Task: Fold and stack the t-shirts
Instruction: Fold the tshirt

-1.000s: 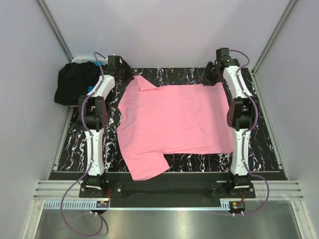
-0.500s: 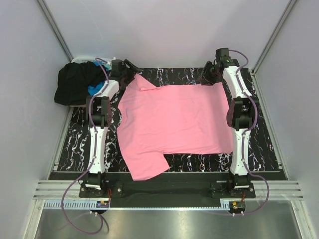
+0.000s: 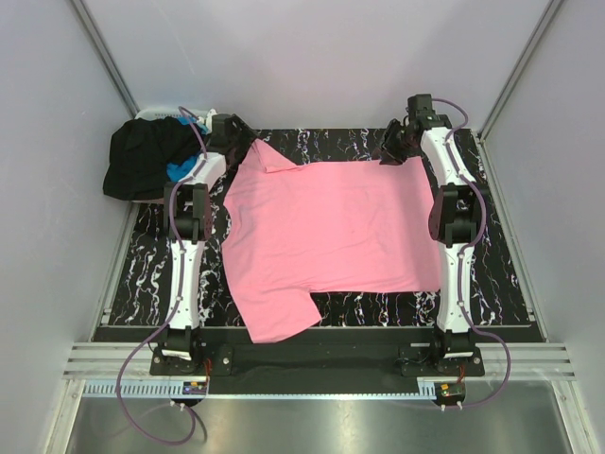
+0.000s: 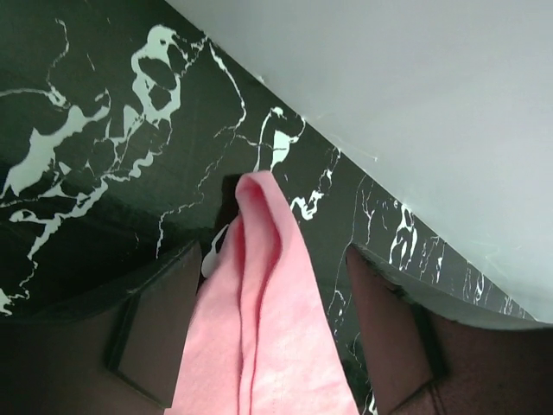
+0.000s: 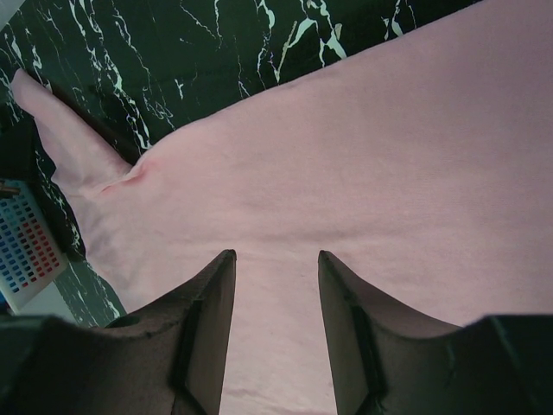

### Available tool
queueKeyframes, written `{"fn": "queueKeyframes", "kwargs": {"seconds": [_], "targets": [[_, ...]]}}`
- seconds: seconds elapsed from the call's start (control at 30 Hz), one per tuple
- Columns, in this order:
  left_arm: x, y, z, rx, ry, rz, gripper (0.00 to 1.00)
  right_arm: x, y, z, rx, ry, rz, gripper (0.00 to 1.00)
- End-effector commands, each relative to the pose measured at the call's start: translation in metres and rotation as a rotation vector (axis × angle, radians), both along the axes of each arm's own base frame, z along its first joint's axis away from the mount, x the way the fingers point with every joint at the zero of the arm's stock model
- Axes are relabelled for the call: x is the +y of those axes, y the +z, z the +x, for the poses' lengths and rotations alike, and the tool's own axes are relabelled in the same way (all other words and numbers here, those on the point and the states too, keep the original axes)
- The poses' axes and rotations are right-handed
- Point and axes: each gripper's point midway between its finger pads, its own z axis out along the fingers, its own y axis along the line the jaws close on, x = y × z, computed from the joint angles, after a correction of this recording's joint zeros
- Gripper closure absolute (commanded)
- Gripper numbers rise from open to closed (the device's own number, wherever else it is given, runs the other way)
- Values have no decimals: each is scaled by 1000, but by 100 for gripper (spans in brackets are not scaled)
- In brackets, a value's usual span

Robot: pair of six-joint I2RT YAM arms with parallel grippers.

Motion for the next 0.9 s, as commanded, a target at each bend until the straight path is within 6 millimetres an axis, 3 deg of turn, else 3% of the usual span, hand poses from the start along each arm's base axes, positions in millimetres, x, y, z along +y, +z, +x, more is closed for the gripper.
{"fn": "queueKeyframes", "kwargs": {"seconds": [0.0,0.2,0.5,0.87], "targets": [[8,61,21,-160,38,24,29,5,12,7,-43,9,24,50],[4,48,29,-184,53,-46,37,2,8,2,-26,8,7,50],[3,29,24,-130,67,-43,26,-1,17,2,-42,0,-11,50],[-2,2,17,-53,102,-88,31,2,29,6,-67,-2,3,50]]}}
